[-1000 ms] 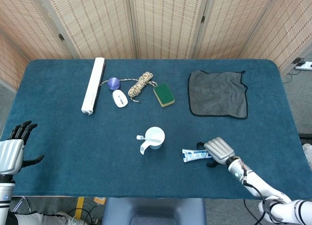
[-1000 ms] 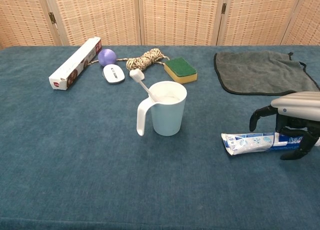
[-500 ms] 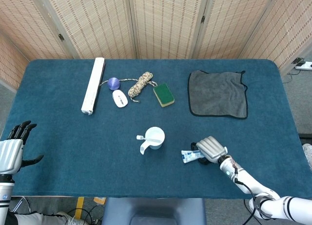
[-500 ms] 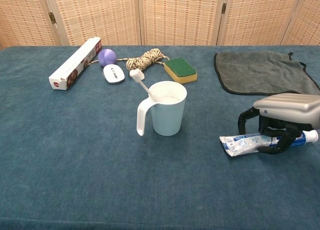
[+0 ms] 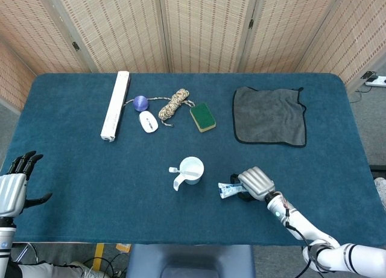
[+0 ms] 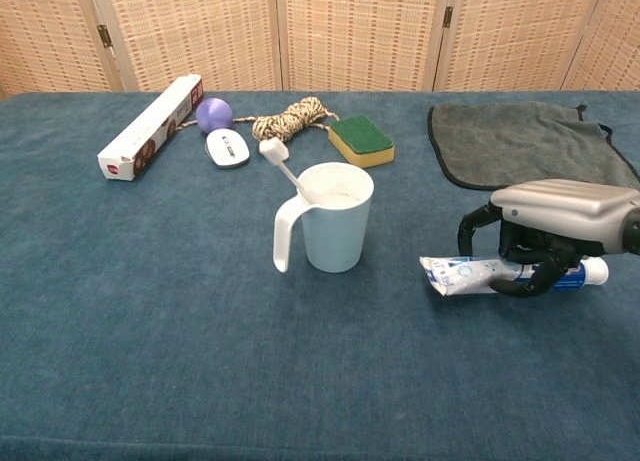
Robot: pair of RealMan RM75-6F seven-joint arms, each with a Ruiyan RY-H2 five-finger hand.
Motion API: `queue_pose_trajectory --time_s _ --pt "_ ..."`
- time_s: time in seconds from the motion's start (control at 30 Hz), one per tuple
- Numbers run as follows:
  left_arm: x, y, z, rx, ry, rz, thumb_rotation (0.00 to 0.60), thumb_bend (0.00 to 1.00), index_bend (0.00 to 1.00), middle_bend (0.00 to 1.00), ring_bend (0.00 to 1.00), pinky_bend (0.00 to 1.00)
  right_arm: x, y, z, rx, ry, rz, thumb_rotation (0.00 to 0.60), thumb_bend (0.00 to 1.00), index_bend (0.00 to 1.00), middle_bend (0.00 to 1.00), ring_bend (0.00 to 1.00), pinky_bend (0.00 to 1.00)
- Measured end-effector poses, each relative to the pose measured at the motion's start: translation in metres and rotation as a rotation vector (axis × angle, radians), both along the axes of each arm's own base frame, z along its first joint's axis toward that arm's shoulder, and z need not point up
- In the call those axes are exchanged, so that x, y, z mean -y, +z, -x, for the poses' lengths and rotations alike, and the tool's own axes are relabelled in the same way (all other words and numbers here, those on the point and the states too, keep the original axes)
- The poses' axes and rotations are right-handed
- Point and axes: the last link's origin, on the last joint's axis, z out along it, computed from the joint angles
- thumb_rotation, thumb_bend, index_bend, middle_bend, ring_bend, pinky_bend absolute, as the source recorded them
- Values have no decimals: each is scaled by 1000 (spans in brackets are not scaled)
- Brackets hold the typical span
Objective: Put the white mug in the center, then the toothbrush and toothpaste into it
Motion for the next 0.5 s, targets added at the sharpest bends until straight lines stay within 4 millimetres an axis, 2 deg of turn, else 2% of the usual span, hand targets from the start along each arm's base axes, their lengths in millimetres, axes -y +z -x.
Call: queue_pose_trajectory --time_s 0.2,0.5 --pt "-2 1 -1 6 -6 -7 600 115 179 139 154 553 2 16 -7 212 -67 12 600 528 742 984 1000 986" --pt "-6 2 -7 12 -40 -15 600 115 180 139 154 553 18 59 -23 581 -100 124 600 621 789 991 1000 994"
